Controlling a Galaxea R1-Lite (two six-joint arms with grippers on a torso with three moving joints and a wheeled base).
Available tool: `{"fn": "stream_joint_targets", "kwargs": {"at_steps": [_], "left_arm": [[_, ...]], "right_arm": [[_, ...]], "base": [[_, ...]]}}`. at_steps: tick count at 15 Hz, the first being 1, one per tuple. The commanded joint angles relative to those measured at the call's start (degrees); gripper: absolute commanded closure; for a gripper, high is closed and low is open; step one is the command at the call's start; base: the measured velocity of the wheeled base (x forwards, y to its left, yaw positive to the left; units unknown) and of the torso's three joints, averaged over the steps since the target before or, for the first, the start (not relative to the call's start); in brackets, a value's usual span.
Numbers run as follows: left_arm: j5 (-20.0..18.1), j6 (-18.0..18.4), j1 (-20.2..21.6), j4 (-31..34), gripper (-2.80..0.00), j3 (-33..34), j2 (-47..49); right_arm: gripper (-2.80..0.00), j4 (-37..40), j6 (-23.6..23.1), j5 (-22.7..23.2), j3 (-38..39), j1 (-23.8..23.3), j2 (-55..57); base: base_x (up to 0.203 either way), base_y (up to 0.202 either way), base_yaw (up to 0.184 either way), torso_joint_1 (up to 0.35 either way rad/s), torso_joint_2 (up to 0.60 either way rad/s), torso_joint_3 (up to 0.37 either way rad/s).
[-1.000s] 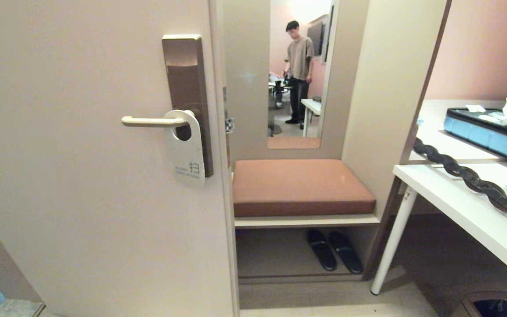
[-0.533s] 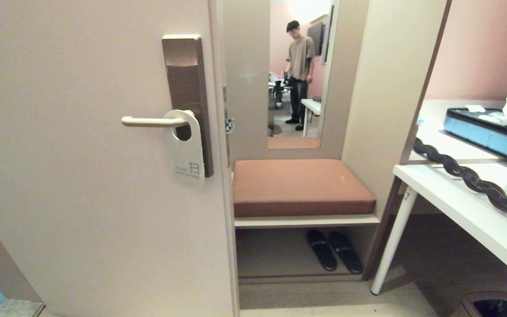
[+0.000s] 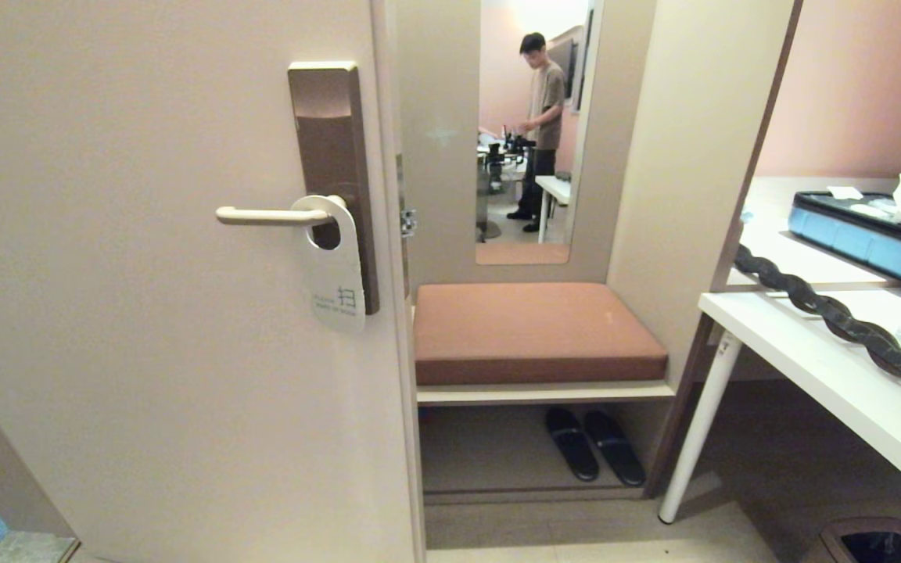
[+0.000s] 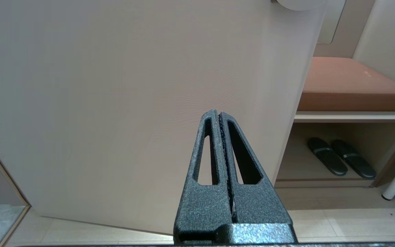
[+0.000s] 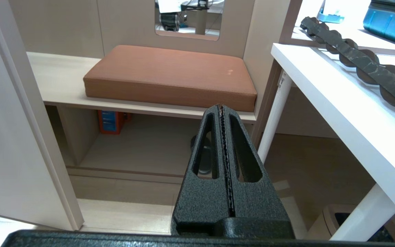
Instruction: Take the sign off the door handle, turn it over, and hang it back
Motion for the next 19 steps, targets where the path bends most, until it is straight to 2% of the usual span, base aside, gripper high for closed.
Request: {"fn": "stream_joint_targets", "kwargs": {"at_steps": [1, 19], "left_arm": [[0.00, -0.05, 0.03, -0.01, 0.00, 0.00, 0.09], [0.00, -0.05, -0.03, -0.01, 0.00, 0.00, 0.09]], "right_arm": [[0.00, 0.01, -0.09, 0.03, 0.00, 0.02, 0.00], [0.00, 0.00, 0.00, -0.07, 0.00, 0.02, 0.00]], "base": [[0.000, 0.000, 0.000, 0.000, 0.00, 0.000], [0.000, 0.000, 0.000, 0.000, 0.00, 0.000]]}}
